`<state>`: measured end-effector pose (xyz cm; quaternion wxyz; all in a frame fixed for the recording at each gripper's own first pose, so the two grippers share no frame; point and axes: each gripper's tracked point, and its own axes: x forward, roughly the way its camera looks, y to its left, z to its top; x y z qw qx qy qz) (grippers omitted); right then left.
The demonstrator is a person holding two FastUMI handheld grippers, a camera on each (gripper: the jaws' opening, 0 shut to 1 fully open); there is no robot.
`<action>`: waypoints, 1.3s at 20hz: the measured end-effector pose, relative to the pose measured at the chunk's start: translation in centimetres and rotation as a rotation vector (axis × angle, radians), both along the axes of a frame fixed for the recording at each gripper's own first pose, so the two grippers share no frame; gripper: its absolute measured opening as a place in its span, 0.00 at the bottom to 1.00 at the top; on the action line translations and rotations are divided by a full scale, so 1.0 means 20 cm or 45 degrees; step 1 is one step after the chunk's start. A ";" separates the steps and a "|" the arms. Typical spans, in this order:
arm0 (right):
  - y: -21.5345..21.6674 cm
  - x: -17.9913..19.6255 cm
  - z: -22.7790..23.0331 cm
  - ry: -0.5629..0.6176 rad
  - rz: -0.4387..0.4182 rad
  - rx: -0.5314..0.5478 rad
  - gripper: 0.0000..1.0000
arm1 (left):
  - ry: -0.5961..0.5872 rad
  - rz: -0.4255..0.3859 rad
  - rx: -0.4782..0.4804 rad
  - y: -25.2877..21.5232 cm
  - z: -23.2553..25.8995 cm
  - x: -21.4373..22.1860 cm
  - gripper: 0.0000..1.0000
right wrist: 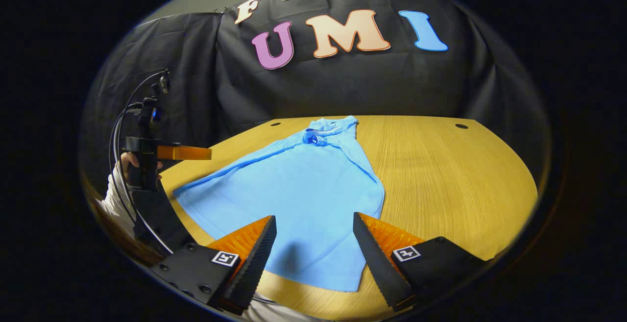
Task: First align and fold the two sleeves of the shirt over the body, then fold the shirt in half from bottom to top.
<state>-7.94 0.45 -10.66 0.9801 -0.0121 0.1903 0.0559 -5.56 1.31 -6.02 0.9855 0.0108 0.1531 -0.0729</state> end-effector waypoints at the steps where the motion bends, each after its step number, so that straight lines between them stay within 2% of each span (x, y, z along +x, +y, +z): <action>1: 0.00 -0.03 0.00 -0.002 -0.007 -0.010 0.98 | 0.001 0.006 -0.011 0.00 -0.03 -0.06 0.95; 7: -0.05 -0.18 -0.07 -0.006 -0.069 -0.098 0.98 | 0.043 -0.023 0.014 -0.01 -0.23 -0.29 0.95; 14: -0.05 -0.20 -0.12 -0.017 -0.082 -0.106 0.98 | 0.057 -0.016 0.060 0.00 -0.33 -0.29 0.96; 15: -0.04 -0.20 -0.12 -0.018 -0.086 -0.111 0.94 | 0.035 -0.012 0.079 0.00 -0.33 -0.29 0.96; 17: -0.05 -0.21 -0.13 -0.025 -0.093 -0.109 0.99 | 0.016 0.006 0.108 0.01 -0.34 -0.29 0.98; 21: -0.04 -0.21 -0.13 -0.040 -0.111 -0.105 0.96 | -0.008 0.027 0.095 0.01 -0.34 -0.29 0.94; 22: -0.03 -0.21 -0.13 -0.042 -0.110 -0.100 0.96 | -0.019 0.016 0.104 0.00 -0.34 -0.29 0.93; 24: -0.03 -0.20 -0.13 -0.045 -0.102 -0.107 0.83 | -0.029 -0.041 0.090 -0.05 -0.33 -0.29 0.87; 25: 0.01 -0.21 -0.14 -0.039 -0.089 -0.093 0.81 | -0.035 -0.070 0.098 -0.07 -0.34 -0.29 0.69; 26: 0.02 -0.20 -0.14 -0.042 -0.087 -0.091 0.73 | -0.037 -0.096 0.090 -0.09 -0.35 -0.29 0.64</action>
